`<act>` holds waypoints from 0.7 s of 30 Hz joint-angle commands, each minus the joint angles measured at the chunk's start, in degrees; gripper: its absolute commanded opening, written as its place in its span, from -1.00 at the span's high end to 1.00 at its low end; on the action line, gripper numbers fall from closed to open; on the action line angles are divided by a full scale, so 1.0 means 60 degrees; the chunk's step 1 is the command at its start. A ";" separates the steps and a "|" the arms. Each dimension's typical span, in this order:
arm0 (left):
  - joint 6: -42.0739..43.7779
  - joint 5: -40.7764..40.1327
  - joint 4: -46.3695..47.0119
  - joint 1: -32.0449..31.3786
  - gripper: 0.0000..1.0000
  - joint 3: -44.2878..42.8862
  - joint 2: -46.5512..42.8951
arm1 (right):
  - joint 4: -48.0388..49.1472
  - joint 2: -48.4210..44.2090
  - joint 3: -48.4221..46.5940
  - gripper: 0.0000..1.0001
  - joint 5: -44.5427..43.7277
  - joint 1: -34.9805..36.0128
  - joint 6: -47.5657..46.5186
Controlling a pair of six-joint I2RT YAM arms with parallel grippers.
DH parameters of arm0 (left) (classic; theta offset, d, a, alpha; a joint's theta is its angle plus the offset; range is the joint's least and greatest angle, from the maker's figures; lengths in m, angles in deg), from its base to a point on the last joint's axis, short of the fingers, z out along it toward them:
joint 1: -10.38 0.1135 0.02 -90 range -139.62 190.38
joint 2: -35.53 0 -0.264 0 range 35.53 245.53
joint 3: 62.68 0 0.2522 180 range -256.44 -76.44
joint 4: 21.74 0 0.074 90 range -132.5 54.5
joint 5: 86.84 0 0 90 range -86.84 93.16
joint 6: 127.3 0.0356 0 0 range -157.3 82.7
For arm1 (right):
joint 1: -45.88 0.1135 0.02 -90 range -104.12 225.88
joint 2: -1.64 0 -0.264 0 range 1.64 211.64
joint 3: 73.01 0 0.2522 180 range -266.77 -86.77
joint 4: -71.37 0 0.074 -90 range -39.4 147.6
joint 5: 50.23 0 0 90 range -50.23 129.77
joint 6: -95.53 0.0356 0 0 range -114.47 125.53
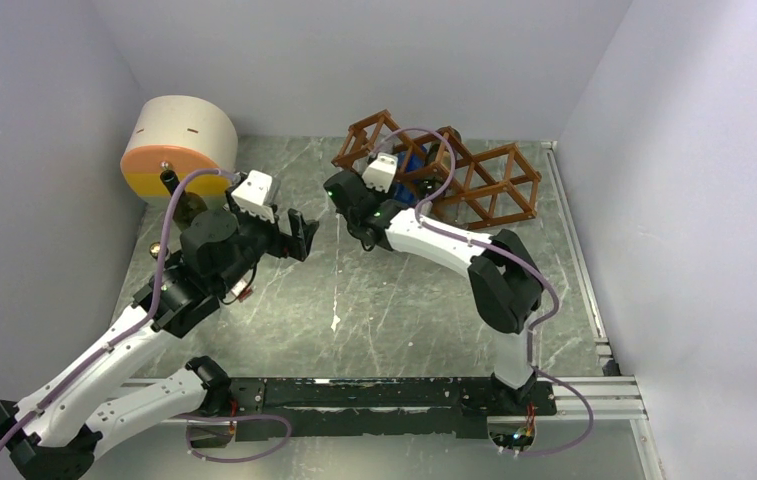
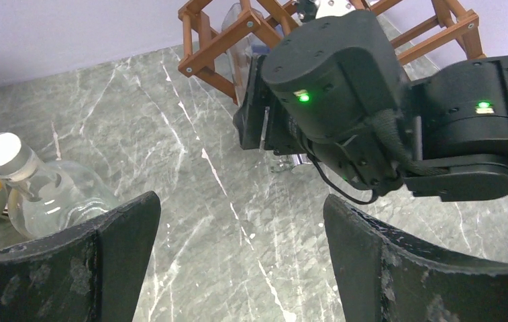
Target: Put the wine bottle on the wine rack
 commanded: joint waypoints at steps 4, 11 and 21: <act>0.0348 -0.0404 -0.0778 -0.0019 -0.89 -0.0949 0.0212 | -0.0688 0.0826 -0.1753 1.00 -0.2031 -0.0137 0.0438; 0.0389 -0.0757 -0.1173 -0.0009 -0.89 -0.1377 0.0196 | -0.1577 0.1802 -0.2975 1.00 -0.2449 -0.0152 0.0485; 0.0097 -0.0615 -0.1349 -0.0014 -0.89 -0.1518 0.0211 | -0.0812 0.1895 -0.2749 0.95 -0.1408 -0.0638 0.0210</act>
